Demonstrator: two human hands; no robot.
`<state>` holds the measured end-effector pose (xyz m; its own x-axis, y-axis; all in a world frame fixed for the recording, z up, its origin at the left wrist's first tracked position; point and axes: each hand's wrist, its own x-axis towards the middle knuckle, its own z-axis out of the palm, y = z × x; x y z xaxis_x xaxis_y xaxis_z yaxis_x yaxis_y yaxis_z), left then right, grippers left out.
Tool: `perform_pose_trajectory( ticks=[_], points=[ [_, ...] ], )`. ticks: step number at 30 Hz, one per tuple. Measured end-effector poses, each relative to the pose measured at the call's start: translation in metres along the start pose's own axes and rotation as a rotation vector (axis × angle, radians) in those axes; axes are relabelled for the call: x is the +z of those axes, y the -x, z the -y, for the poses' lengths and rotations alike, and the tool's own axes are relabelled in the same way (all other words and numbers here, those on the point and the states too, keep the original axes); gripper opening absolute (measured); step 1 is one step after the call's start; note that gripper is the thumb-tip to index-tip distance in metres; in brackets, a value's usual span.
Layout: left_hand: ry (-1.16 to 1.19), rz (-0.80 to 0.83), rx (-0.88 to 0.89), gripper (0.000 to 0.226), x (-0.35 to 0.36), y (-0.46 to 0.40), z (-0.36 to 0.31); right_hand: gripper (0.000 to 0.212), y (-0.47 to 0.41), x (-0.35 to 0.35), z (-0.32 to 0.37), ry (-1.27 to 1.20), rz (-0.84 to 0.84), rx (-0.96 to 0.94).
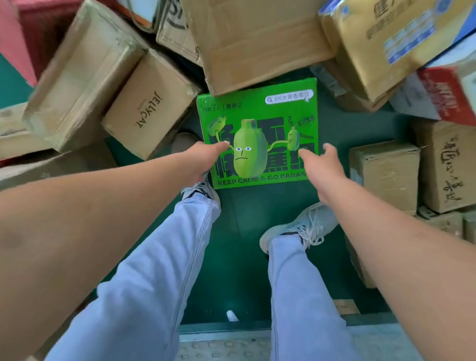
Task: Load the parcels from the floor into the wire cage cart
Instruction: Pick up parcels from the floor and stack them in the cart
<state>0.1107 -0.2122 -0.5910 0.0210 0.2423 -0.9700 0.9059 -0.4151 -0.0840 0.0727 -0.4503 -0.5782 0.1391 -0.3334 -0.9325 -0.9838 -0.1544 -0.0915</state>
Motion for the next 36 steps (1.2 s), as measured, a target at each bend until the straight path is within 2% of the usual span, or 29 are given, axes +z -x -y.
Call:
perform_pose_trajectory(
  ticks=[3, 7, 13, 19, 22, 26, 28, 30, 33, 36],
  points=[
    [0.063, 0.007, -0.004, 0.098, 0.017, -0.011, 0.006, 0.08, -0.007, 0.009, -0.015, -0.029, 0.032, 0.023],
    [0.097, 0.045, 0.011, 0.101, 0.021, -0.004, 0.017, 0.084, 0.01, 0.009, -0.036, -0.115, -0.006, 0.069],
    [0.133, 0.065, 0.061, 0.077, 0.011, 0.077, 0.022, 0.076, 0.085, -0.022, -0.051, -0.254, -0.096, 0.039],
    [0.159, 0.102, 0.156, 0.07, -0.01, 0.233, 0.01, 0.075, 0.207, -0.088, -0.036, -0.37, -0.142, 0.002],
    [0.15, 0.092, 0.257, 0.086, -0.027, 0.325, 0.011, 0.07, 0.298, -0.137, -0.018, -0.419, -0.162, -0.064],
    [0.146, 0.06, 0.398, 0.072, -0.047, 0.448, 0.007, 0.069, 0.406, -0.197, -0.001, -0.438, -0.196, -0.174],
    [0.154, 0.031, 0.478, 0.082, -0.054, 0.511, 0.006, 0.071, 0.458, -0.224, 0.003, -0.46, -0.208, -0.224],
    [0.143, 0.006, 0.557, 0.082, -0.059, 0.563, 0.008, 0.068, 0.504, -0.246, 0.004, -0.509, -0.225, -0.272],
    [0.144, 0.011, 0.631, 0.079, -0.063, 0.618, 0.012, 0.057, 0.553, -0.269, 0.002, -0.557, -0.252, -0.331],
    [0.153, 0.035, 0.698, 0.077, -0.071, 0.653, 0.012, 0.063, 0.593, -0.286, 0.004, -0.591, -0.302, -0.374]
  ],
)
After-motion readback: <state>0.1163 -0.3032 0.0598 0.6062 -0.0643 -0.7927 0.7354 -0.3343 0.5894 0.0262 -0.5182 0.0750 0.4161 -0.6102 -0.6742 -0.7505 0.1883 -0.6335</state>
